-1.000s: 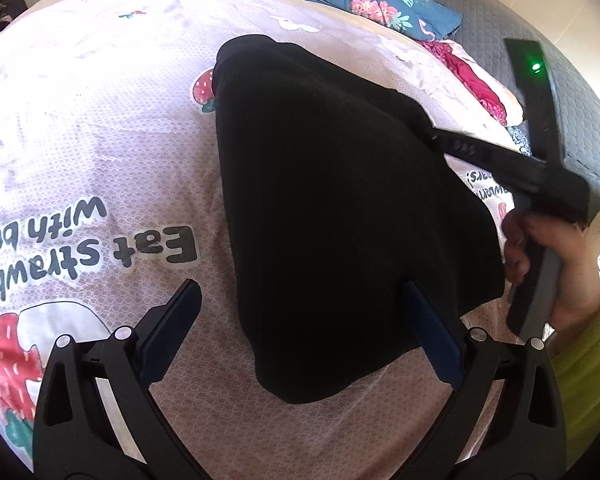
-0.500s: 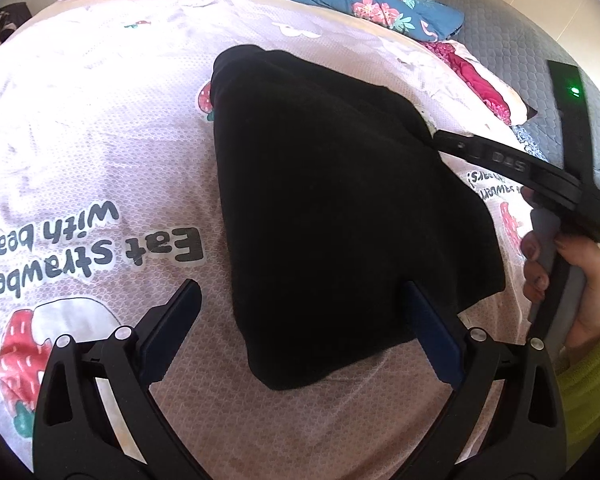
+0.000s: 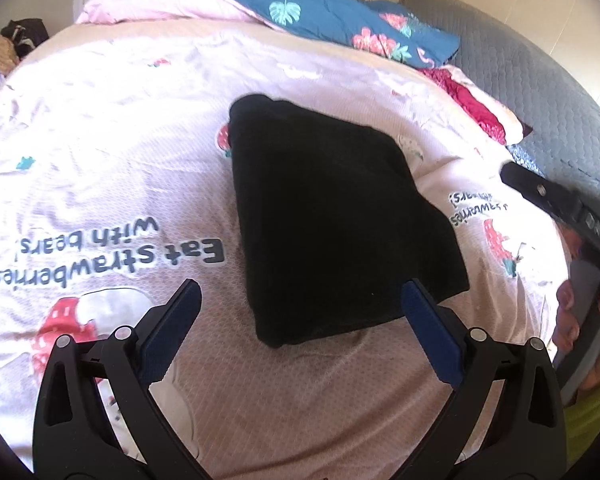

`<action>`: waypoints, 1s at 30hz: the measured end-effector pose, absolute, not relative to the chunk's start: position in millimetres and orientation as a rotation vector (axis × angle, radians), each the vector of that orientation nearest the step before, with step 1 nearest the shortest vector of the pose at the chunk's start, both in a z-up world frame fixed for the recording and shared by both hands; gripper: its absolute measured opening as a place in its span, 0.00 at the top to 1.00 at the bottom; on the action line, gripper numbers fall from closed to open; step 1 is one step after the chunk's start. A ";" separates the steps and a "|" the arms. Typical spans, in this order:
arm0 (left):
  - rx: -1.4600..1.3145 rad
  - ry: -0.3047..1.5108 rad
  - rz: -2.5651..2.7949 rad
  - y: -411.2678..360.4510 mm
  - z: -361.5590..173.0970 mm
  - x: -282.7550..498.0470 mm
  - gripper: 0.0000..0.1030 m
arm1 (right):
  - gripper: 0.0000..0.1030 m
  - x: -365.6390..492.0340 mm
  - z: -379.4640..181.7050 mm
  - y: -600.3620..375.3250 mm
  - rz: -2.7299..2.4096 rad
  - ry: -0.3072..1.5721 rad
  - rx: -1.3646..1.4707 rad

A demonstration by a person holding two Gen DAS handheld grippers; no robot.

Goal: Fold small clothes

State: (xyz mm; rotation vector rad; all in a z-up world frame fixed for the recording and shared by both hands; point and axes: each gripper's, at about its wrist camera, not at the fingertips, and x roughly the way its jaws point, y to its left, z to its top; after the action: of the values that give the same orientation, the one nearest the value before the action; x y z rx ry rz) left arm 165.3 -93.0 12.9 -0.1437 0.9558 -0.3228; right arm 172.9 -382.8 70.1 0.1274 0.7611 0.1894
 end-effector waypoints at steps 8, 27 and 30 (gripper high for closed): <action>-0.128 0.877 -0.297 -80.0 35.9 128.6 0.09 | 0.04 114.7 75.6 -376.9 0.223 0.732 0.158; -0.113 0.818 -0.270 -47.6 18.5 64.2 0.09 | 0.04 4.1 38.0 -350.1 0.133 0.654 0.090; -0.123 0.821 -0.266 -45.4 9.4 59.5 0.09 | 0.04 -2.4 24.6 -346.8 0.130 0.685 0.074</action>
State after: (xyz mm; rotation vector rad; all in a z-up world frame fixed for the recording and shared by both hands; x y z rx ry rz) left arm 59.5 -45.4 9.4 -0.1226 0.8210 -0.2656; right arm -2.4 -346.8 24.6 0.0740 0.6854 0.1305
